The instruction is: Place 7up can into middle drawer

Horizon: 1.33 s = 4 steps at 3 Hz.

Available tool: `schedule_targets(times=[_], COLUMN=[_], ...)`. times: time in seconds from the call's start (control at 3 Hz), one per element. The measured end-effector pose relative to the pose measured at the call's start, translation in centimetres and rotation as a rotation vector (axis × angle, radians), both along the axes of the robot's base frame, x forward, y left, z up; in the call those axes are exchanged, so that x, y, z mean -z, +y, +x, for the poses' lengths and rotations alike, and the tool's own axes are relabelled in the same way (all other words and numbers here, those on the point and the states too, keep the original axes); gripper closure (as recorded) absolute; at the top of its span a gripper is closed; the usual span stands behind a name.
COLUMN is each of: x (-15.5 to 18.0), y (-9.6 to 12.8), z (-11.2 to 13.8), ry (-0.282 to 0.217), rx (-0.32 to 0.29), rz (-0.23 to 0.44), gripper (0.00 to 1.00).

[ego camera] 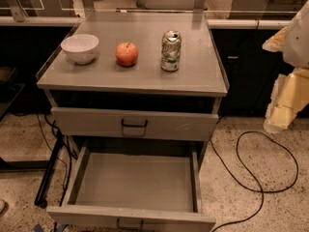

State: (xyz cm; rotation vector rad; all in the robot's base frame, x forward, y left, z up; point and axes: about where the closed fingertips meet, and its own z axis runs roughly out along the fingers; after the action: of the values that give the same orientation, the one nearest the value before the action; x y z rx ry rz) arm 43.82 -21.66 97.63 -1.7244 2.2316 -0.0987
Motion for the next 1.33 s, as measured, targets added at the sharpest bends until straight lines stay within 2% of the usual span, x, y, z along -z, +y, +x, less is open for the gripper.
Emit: schedule_targets(times=[0.33, 0.67, 1.33], x=[0.0, 0.6, 2.2], y=[0.0, 0.2, 2.9], z=[0.0, 0.9, 7.3], ry=[0.000, -0.027, -0.115], rx=[0.000, 0.041, 0.196], rz=[0.000, 0.059, 0.255], gripper=[0.00, 0.00, 0.00])
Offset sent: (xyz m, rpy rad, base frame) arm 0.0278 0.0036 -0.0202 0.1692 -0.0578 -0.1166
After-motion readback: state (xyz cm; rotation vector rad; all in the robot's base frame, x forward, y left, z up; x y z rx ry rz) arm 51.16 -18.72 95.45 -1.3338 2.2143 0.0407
